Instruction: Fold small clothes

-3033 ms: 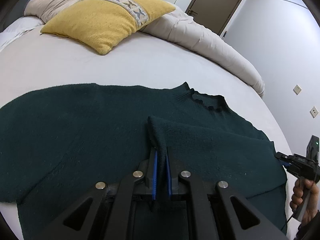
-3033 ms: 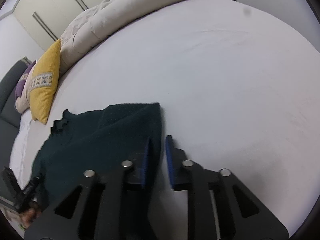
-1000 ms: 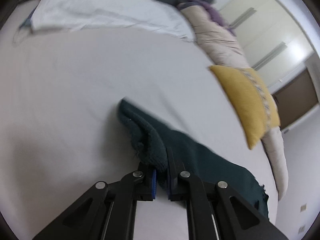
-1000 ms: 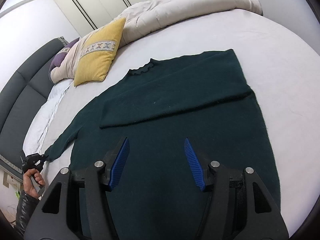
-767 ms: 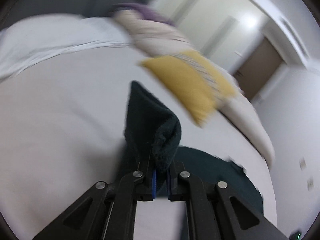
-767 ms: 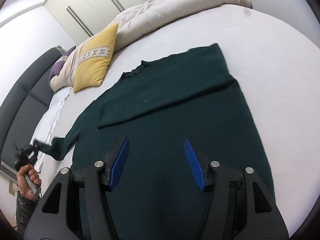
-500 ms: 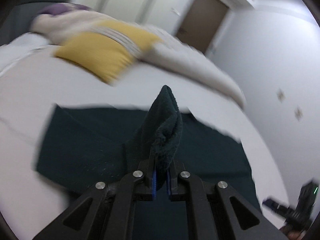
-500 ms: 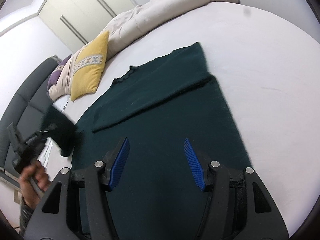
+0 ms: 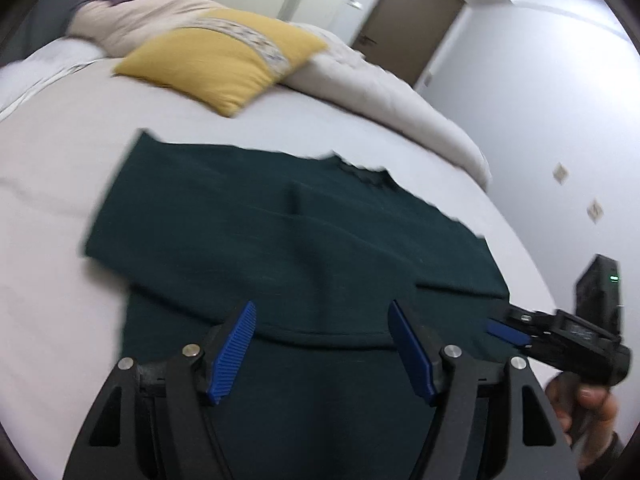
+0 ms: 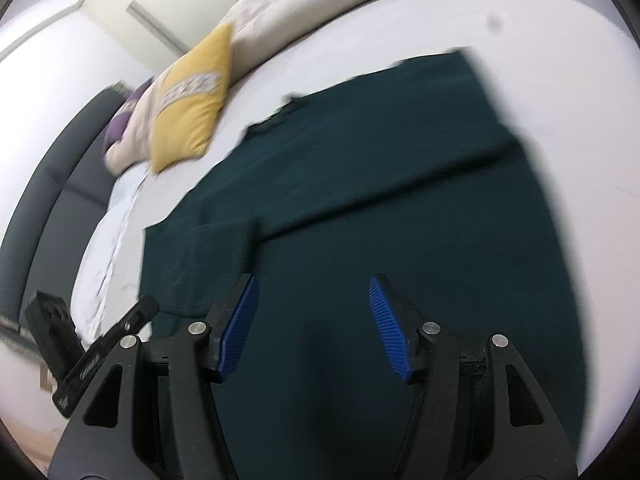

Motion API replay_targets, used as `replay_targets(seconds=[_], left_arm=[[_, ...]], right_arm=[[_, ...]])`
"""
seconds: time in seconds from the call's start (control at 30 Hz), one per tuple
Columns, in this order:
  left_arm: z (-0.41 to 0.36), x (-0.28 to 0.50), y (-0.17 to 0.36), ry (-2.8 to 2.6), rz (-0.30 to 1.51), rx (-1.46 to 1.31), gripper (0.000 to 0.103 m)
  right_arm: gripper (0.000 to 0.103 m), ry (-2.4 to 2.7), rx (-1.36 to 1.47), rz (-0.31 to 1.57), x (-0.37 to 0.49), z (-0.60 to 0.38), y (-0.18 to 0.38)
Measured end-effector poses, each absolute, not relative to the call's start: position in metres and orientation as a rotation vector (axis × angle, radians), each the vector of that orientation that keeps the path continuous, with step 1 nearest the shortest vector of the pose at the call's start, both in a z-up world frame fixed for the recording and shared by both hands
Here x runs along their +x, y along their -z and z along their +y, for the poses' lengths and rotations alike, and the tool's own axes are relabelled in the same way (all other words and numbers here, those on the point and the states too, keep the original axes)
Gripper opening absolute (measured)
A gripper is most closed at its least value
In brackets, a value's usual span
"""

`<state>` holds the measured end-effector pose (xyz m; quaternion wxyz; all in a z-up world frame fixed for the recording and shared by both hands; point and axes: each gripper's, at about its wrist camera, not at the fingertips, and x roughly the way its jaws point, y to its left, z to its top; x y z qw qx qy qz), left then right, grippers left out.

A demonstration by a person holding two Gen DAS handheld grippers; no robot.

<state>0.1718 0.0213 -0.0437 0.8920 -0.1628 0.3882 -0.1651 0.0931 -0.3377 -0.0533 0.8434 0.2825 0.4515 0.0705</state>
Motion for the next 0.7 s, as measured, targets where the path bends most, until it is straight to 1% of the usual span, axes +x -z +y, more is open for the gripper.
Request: replay_targets(seconds=[0.03, 0.17, 0.2, 0.23, 0.3, 0.33, 0.37, 0.47, 0.7], left_arm=[[0.028, 0.171, 0.044, 0.33, 0.805, -0.351, 0.071], [0.052, 0.168, 0.046, 0.304, 0.799, -0.384, 0.071], [0.055, 0.169, 0.046, 0.299, 0.799, -0.384, 0.071], [0.058, 0.17, 0.047, 0.292, 0.801, -0.388, 0.071], [0.068, 0.172, 0.048, 0.277, 0.8, -0.406, 0.071], [0.075, 0.171, 0.048, 0.268, 0.798, -0.415, 0.071], [0.08, 0.172, 0.049, 0.256, 0.795, -0.425, 0.071], [0.092, 0.178, 0.047, 0.232, 0.783, -0.446, 0.071], [0.103, 0.206, 0.026, 0.191, 0.734, -0.399, 0.071]], right_arm=[[0.066, -0.165, 0.582, 0.966, 0.104, -0.326, 0.055], [0.067, -0.199, 0.511, 1.042, 0.151, -0.274, 0.072], [0.066, -0.191, 0.476, 1.069, 0.164, -0.26, 0.079], [0.063, -0.186, 0.448, 1.083, 0.171, -0.251, 0.084], [0.029, -0.144, 0.352, 1.066, 0.181, -0.231, 0.086], [0.022, -0.136, 0.323, 1.072, 0.184, -0.227, 0.085], [0.007, -0.135, 0.316, 1.074, 0.185, -0.225, 0.083], [0.006, -0.158, 0.292, 1.034, 0.178, -0.222, 0.063], [0.006, -0.212, 0.253, 0.874, 0.181, -0.253, -0.015]])
